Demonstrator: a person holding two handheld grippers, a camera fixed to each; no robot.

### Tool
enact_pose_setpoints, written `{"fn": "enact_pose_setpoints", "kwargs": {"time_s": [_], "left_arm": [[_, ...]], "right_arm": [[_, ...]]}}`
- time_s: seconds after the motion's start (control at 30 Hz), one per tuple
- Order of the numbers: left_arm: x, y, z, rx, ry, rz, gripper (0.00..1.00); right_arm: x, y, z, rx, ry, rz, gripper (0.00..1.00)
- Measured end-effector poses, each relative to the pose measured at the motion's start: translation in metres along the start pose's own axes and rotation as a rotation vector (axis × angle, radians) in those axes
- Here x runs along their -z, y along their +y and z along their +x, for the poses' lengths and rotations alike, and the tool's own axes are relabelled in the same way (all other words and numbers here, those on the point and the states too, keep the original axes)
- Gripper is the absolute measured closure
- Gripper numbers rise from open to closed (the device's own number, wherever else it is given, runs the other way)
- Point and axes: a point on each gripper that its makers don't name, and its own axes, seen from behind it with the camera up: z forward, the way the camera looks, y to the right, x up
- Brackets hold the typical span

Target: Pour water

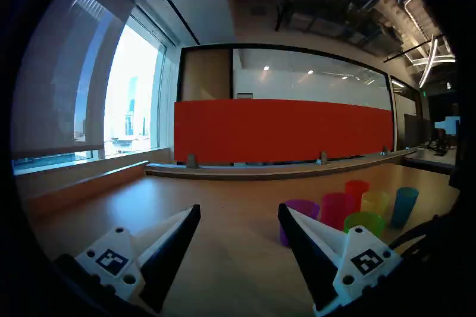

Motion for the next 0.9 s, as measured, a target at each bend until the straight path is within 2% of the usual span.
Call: {"fn": "enact_pose_setpoints", "kwargs": {"time_s": [0.5,0.9], "left_arm": [[0.0007,0.0011,-0.001,-0.002,-0.002,-0.003,0.03],[0.0016,0.0013,-0.0007,-0.003,-0.003,-0.003,0.03]], "right_arm": [[-0.0004,0.0037,0.0004,0.001,0.002,-0.002,0.01],[-0.0039,-0.0006,-0.0063,0.034,0.015,0.008,0.01]]}}
